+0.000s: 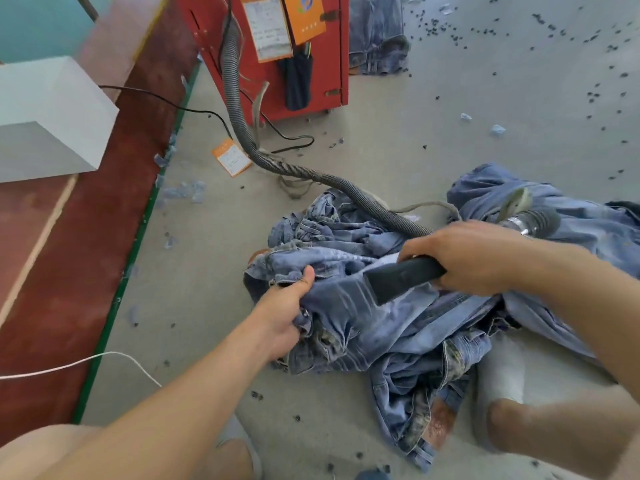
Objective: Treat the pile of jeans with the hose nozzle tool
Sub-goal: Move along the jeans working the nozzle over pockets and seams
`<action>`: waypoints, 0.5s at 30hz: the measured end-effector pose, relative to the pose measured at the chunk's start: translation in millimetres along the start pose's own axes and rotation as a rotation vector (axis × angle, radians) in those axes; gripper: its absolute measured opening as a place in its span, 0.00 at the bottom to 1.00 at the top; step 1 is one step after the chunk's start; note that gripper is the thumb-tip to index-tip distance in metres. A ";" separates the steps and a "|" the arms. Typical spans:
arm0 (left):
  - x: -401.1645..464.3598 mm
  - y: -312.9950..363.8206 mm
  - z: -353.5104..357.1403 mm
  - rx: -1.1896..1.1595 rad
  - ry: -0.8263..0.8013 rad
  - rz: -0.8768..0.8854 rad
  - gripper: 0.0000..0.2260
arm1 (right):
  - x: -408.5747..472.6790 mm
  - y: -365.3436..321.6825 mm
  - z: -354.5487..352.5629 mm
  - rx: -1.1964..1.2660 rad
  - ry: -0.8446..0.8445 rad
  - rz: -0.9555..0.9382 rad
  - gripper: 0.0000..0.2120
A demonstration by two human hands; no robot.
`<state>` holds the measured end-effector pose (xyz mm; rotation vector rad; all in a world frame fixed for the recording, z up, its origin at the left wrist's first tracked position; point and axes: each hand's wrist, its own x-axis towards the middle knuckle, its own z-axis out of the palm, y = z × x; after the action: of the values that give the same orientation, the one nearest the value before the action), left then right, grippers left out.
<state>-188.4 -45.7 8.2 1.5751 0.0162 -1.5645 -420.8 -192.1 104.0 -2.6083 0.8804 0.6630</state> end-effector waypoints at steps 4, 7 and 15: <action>-5.9 7.1 8.5 -0.177 -0.177 0.103 0.17 | 2.9 13.9 -19.5 0.156 0.160 0.089 0.20; -10.3 8.4 17.1 -0.158 -0.273 0.137 0.19 | 9.5 9.2 -24.6 0.154 0.239 0.134 0.18; -12.7 13.3 6.7 0.020 -0.192 0.157 0.16 | 0.3 -15.4 -23.7 0.134 0.115 -0.030 0.20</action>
<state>-188.7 -50.5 27.2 1.3999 -0.2244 -1.5889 -403.1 -190.5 126.0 -2.5542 0.8852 0.4342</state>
